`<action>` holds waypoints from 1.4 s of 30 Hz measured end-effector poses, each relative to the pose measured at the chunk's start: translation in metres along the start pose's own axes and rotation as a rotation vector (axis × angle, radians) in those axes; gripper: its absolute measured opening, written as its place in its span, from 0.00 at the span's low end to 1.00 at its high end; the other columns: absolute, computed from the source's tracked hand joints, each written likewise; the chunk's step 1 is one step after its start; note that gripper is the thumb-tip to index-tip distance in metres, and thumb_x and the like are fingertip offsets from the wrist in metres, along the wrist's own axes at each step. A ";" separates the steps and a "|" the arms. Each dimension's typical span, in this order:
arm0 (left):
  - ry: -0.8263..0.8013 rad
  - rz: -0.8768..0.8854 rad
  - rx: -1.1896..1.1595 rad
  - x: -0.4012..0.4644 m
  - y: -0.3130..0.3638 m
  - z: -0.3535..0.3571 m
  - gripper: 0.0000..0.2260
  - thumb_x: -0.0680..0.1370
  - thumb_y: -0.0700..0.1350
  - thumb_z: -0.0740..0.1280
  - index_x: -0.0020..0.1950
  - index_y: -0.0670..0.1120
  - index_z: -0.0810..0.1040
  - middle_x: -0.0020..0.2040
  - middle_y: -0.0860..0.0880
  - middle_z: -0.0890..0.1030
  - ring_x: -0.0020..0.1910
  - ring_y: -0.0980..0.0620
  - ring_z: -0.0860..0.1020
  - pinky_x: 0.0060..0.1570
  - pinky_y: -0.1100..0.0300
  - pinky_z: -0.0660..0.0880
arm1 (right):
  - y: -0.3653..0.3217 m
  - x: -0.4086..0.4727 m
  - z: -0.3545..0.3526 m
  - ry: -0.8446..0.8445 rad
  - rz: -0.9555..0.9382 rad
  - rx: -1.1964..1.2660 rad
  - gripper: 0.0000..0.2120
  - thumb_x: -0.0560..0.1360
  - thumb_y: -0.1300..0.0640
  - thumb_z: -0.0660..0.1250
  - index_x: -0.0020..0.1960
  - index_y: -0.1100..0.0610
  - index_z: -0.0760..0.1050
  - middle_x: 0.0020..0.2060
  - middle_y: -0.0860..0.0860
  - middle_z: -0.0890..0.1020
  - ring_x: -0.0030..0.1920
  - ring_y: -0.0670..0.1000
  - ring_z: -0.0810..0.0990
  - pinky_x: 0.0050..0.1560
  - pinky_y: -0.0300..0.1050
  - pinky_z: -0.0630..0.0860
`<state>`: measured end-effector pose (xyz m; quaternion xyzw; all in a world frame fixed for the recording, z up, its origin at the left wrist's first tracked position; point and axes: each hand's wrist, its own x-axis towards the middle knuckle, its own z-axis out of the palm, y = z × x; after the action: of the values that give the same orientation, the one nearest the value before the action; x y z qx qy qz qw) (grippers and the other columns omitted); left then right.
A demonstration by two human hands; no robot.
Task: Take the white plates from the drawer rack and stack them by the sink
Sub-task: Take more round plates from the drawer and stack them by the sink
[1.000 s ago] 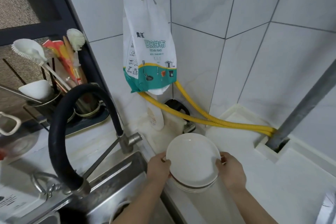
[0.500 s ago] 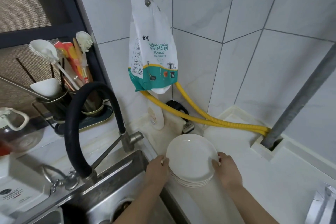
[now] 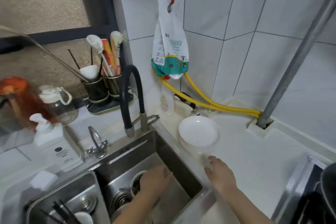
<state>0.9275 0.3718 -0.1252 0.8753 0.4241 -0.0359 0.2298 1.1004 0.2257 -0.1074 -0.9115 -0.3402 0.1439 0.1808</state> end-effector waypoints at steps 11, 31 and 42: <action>-0.017 0.022 -0.039 -0.113 -0.055 0.023 0.17 0.74 0.62 0.59 0.51 0.51 0.77 0.47 0.51 0.82 0.48 0.49 0.80 0.43 0.58 0.72 | -0.021 -0.126 0.047 -0.076 -0.143 -0.083 0.19 0.79 0.49 0.56 0.67 0.53 0.70 0.60 0.52 0.79 0.60 0.53 0.77 0.58 0.46 0.75; 0.055 -0.306 -0.108 -0.315 -0.059 0.100 0.17 0.73 0.61 0.58 0.49 0.52 0.79 0.51 0.53 0.82 0.52 0.50 0.78 0.47 0.58 0.73 | 0.026 -0.266 0.078 -0.274 -0.497 -0.263 0.15 0.78 0.50 0.55 0.59 0.54 0.74 0.57 0.52 0.80 0.58 0.53 0.78 0.55 0.45 0.74; 0.031 -0.680 -0.295 -0.485 -0.077 0.175 0.13 0.73 0.60 0.60 0.40 0.52 0.75 0.47 0.51 0.82 0.49 0.48 0.80 0.45 0.58 0.74 | 0.057 -0.373 0.118 -0.510 -0.665 -0.339 0.07 0.76 0.53 0.55 0.42 0.53 0.68 0.47 0.54 0.82 0.49 0.56 0.81 0.42 0.45 0.71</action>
<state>0.5829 -0.0153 -0.1842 0.6423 0.6947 -0.0354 0.3219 0.8157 -0.0380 -0.1850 -0.7046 -0.6672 0.2403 -0.0241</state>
